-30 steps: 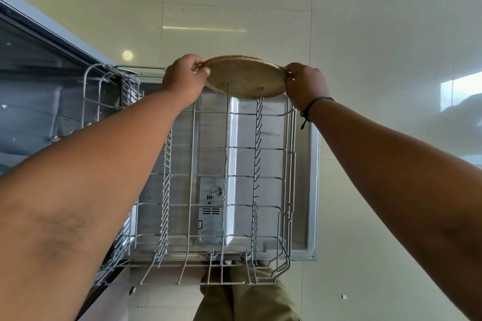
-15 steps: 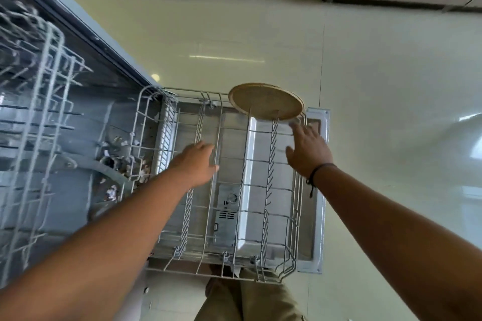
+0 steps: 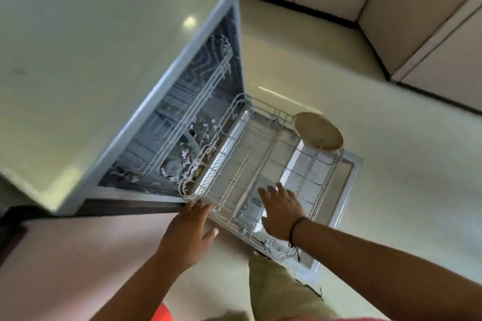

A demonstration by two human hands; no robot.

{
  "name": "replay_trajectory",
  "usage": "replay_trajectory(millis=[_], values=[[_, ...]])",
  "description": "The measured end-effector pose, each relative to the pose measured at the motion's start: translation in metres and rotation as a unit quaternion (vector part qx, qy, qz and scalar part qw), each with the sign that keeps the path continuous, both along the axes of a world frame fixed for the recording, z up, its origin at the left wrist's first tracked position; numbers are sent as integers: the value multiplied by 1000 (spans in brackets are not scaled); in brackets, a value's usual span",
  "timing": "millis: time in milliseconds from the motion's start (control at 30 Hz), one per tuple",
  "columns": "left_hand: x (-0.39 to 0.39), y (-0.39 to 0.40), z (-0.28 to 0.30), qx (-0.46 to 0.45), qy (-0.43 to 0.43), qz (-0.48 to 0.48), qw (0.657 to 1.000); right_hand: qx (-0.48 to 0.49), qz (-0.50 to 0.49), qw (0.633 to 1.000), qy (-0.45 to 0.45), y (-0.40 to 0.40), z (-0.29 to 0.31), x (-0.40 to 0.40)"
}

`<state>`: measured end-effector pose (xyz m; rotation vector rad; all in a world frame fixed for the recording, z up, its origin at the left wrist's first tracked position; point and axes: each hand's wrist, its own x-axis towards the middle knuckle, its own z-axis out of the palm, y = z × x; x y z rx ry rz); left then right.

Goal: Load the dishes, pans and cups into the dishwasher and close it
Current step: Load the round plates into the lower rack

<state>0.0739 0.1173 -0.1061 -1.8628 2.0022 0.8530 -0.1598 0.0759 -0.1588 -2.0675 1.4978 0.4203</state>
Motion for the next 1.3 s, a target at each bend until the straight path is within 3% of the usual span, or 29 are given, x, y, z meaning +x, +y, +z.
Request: replay_trajectory(millis=[133, 400, 533, 700, 1000, 1300], values=[[23, 75, 39, -69, 35, 101, 992, -16, 122, 992, -14, 41, 39, 55], [103, 307, 105, -157, -37, 301, 940, -76, 321, 942, -60, 193, 118, 208], [150, 435, 143, -192, -86, 434, 876, -98, 436, 885, -133, 295, 162, 299], [189, 522, 177, -251, -117, 549, 788, -133, 525, 819, -189, 367, 207, 389], [285, 576, 190, -314, -143, 684, 643, -124, 594, 755, -247, 401, 250, 539], [347, 601, 208, -315, -175, 773, 522, 30, 658, 709, -253, 422, 271, 654]])
